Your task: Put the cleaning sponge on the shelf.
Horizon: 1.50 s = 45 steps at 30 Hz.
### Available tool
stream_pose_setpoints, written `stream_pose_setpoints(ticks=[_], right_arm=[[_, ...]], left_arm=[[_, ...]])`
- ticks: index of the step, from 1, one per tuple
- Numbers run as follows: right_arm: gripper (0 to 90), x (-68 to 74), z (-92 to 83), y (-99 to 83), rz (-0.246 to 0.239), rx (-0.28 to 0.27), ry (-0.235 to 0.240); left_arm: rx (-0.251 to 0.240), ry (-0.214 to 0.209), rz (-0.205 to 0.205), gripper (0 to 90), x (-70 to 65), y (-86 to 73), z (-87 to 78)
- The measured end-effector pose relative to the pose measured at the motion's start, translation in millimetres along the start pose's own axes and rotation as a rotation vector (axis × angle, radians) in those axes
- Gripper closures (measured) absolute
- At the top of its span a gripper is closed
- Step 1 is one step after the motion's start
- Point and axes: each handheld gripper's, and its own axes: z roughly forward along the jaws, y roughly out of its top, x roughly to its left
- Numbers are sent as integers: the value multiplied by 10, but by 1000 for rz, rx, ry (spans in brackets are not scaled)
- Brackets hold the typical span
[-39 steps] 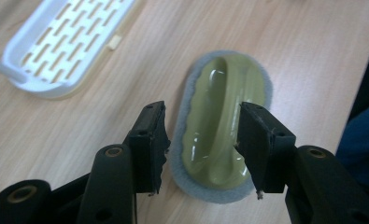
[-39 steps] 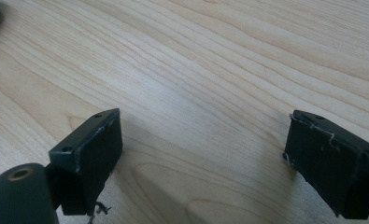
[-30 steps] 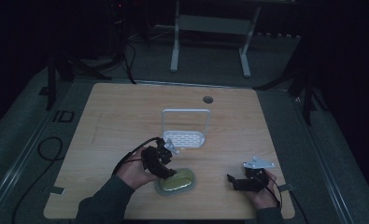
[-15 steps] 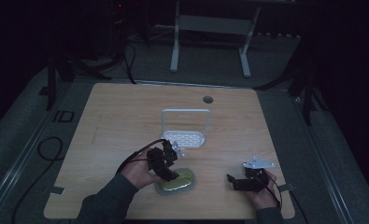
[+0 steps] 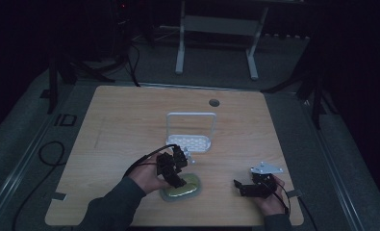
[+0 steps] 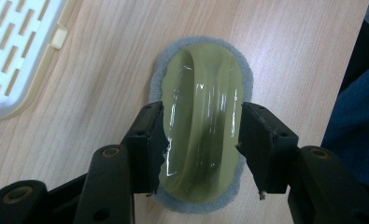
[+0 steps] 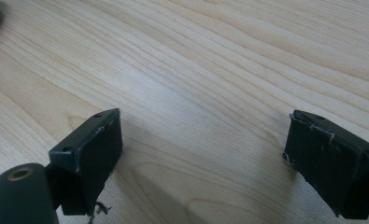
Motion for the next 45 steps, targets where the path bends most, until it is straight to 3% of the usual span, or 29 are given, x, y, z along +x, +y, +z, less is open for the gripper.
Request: stream_pose_setpoints(ticks=[33,45], right_arm=[[108,0,0,0,-1,0,0],[109,0,0,0,0,0,0]], left_arm=[[138,-24,49,584,-14,130,153],[192,-39,40,605,36,158,234]])
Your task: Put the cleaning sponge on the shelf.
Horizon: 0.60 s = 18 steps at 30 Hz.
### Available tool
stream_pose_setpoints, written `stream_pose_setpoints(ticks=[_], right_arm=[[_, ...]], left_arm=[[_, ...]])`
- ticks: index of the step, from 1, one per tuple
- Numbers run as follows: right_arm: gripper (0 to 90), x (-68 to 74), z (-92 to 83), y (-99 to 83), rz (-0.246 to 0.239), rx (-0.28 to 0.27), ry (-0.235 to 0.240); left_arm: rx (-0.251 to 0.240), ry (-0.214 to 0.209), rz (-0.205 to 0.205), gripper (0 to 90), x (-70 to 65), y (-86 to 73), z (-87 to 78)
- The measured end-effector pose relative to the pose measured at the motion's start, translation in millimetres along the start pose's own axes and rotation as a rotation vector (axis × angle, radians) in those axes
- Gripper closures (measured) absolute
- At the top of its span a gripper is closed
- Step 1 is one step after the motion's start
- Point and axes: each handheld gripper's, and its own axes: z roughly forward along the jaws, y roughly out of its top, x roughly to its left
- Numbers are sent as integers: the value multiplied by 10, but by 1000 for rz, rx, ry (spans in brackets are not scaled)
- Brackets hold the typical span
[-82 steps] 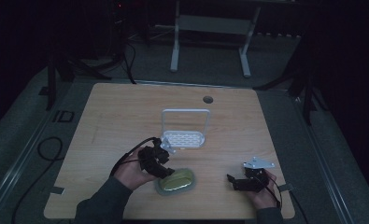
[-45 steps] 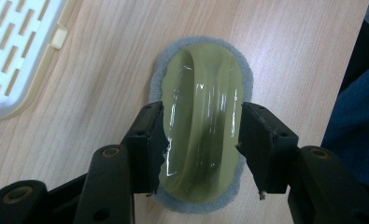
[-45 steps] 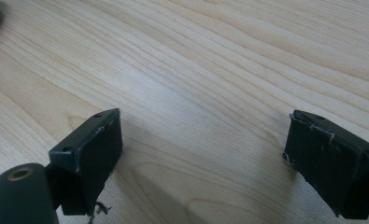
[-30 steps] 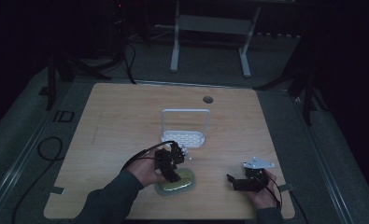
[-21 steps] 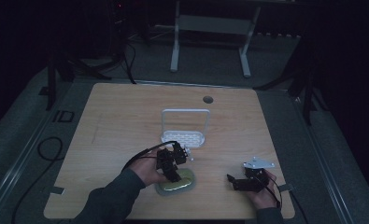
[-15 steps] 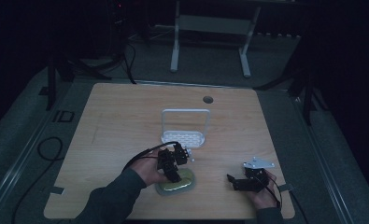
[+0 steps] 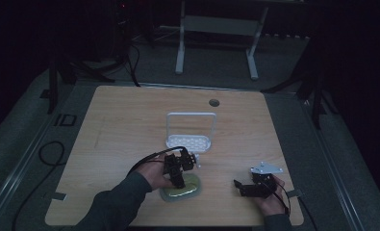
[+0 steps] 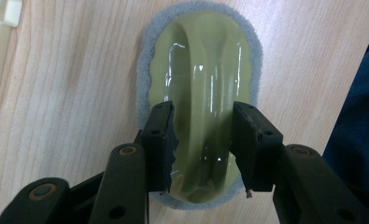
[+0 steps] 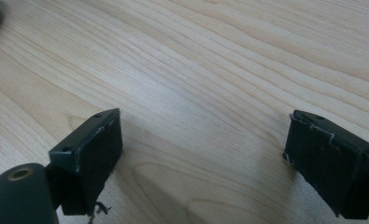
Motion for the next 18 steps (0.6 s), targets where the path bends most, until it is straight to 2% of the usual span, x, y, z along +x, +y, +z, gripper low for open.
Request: stream_pose_setpoints(ticks=[8,18], right_arm=[[109,0,0,0,0,0,0],[109,0,0,0,1,0,0]], left_arm=[[8,1,6,627,-4,25,19],[27,24,46,707,-35,69,0]])
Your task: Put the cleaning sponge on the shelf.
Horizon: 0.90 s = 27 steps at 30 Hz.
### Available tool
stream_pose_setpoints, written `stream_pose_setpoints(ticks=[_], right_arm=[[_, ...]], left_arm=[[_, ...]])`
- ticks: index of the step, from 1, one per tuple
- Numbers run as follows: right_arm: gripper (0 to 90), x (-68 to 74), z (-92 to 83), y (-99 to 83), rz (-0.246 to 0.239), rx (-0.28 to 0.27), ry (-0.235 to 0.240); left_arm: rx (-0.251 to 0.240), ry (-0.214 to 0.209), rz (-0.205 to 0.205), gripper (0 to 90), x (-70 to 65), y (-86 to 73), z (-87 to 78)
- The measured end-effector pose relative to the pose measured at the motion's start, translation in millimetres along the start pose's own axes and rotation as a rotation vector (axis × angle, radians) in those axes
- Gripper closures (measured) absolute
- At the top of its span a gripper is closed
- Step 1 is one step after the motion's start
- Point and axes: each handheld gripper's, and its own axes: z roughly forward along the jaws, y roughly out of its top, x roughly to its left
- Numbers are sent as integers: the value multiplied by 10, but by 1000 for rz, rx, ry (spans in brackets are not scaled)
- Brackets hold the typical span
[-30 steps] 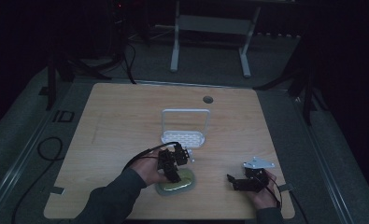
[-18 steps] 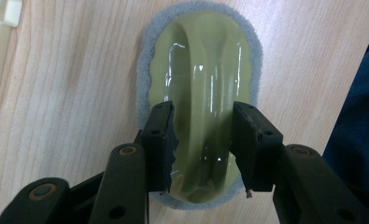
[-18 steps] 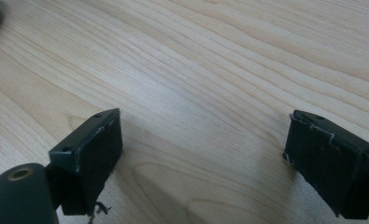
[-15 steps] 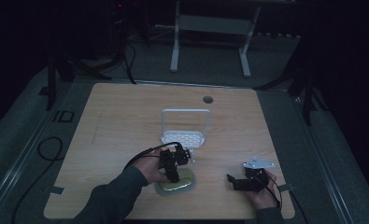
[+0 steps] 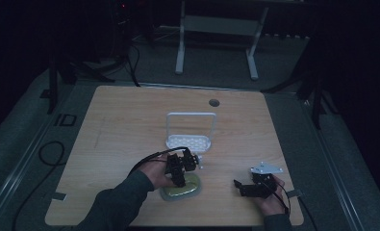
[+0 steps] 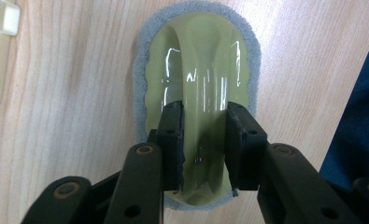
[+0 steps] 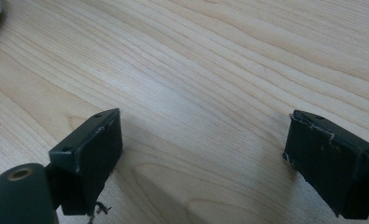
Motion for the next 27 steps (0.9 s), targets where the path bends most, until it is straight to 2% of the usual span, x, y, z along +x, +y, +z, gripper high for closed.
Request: stream_pose_setpoints(ticks=[8,15,21,27], right_arm=[[109,0,0,0,0,0,0],[109,0,0,0,0,0,0],[109,-1,1,0,-1,-1,0],[109,-3,2,0,-4,-3,-1]], left_arm=[[14,23,22,713,-25,9,-20],[10,43,32,714,-28,3,-57],[-4,80,50,716,-27,19,-114],[-11,104,52,715,-12,31,-144]])
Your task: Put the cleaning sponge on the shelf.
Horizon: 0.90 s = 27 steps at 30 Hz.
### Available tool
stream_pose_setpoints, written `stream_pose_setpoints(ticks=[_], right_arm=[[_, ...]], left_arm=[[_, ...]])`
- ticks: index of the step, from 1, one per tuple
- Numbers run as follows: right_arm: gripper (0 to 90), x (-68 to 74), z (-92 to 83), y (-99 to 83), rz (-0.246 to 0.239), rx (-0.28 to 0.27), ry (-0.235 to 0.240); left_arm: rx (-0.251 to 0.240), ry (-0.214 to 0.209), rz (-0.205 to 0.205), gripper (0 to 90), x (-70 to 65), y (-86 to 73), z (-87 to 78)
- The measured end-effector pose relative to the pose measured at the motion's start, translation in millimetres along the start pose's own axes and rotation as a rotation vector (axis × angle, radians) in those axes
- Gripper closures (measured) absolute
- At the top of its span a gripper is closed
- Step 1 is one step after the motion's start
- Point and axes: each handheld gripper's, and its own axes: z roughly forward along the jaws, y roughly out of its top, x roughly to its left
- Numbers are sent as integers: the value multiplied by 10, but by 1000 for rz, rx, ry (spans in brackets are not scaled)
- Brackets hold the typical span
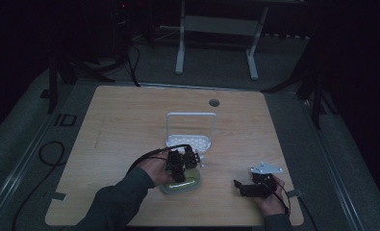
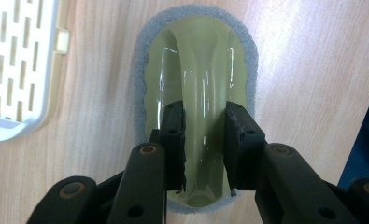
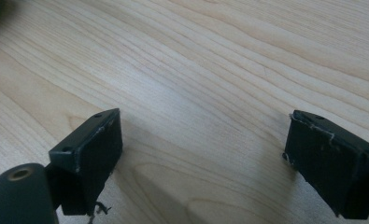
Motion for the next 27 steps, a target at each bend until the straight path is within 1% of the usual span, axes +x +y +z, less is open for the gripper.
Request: stream_pose_setpoints(ticks=[4,11,13,18,20,24,26,27], right_arm=[[109,1,-1,0,2,1,0],[109,1,-1,0,2,1,0],[109,1,-1,0,1,1,0],[109,1,0,0,2,1,0],[109,1,-1,0,2,1,0],[109,1,-1,0,2,1,1],[109,1,-1,0,2,1,1],[109,1,-1,0,2,1,1]], left_arm=[[1,5,3,715,9,1,-3],[-13,28,6,716,32,17,-34],[-18,40,8,716,37,25,-48],[-21,54,16,716,43,37,-54],[-21,53,19,716,53,41,-56],[-25,63,23,716,75,48,-73],[-28,63,22,716,80,47,-78],[-28,70,19,717,92,45,-83]])
